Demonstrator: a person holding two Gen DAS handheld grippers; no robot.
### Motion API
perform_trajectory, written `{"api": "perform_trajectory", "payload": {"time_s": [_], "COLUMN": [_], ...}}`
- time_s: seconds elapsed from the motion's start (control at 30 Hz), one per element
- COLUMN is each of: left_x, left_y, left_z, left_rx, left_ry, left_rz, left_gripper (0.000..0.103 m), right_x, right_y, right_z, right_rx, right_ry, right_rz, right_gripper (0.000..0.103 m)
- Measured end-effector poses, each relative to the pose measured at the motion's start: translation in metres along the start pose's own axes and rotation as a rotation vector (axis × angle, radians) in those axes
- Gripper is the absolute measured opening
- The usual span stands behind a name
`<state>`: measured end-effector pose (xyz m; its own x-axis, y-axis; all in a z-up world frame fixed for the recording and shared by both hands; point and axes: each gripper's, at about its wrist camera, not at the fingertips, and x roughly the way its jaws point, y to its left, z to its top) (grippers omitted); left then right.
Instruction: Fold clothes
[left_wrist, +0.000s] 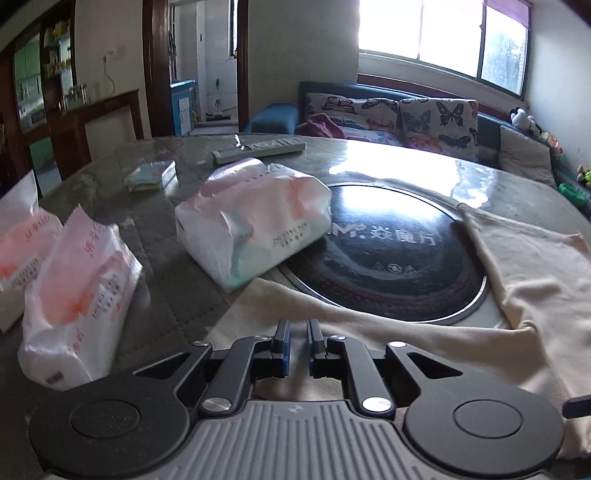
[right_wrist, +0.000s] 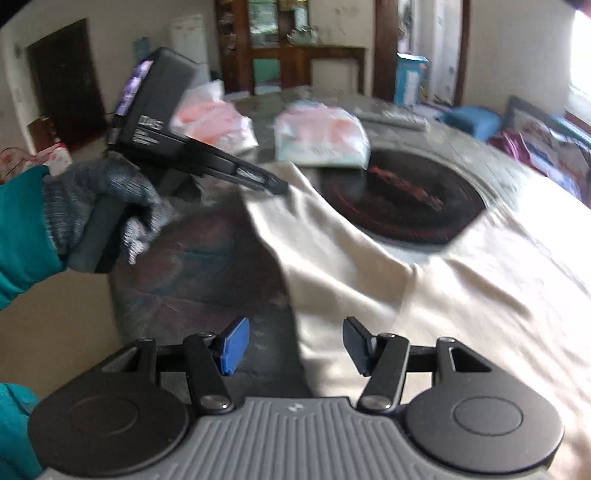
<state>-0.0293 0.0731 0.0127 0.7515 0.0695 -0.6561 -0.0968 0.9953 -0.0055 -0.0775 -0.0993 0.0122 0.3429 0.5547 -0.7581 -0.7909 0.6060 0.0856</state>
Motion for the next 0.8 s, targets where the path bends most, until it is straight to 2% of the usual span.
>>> {"api": "perform_trajectory", "payload": {"time_s": [0.1, 0.27, 0.43, 0.53, 0.63, 0.8], "left_x": [0.005, 0.009, 0.006, -0.001, -0.015, -0.037], "left_y": [0.001, 0.004, 0.009, 0.006, -0.012, -0.045], "left_z": [0.003, 0.007, 0.008, 0.01, 0.015, 0.023], "left_rx": [0.017, 0.017, -0.015, -0.036, -0.025, 0.001], "left_ry": [-0.009, -0.006, 0.001, -0.002, -0.027, -0.065], "left_rz": [0.026, 0.036, 0.009, -0.015, -0.078, -0.191], "left_gripper": [0.011, 0.012, 0.012, 0.013, 0.013, 0.014], "right_x": [-0.001, -0.016, -0.044, -0.061, -0.077, -0.087], "right_y": [0.003, 0.014, -0.008, -0.023, -0.039, -0.056], "right_z": [-0.007, -0.013, -0.034, -0.048, -0.063, -0.092], "right_rx": [-0.014, -0.041, 0.072, 0.147, 0.228, 0.31], "right_ry": [0.005, -0.026, -0.047, -0.058, -0.063, -0.02], "right_rz": [-0.003, 0.009, -0.086, -0.149, -0.209, -0.226], "right_gripper": [0.062, 0.061, 0.061, 0.061, 0.061, 0.062]}}
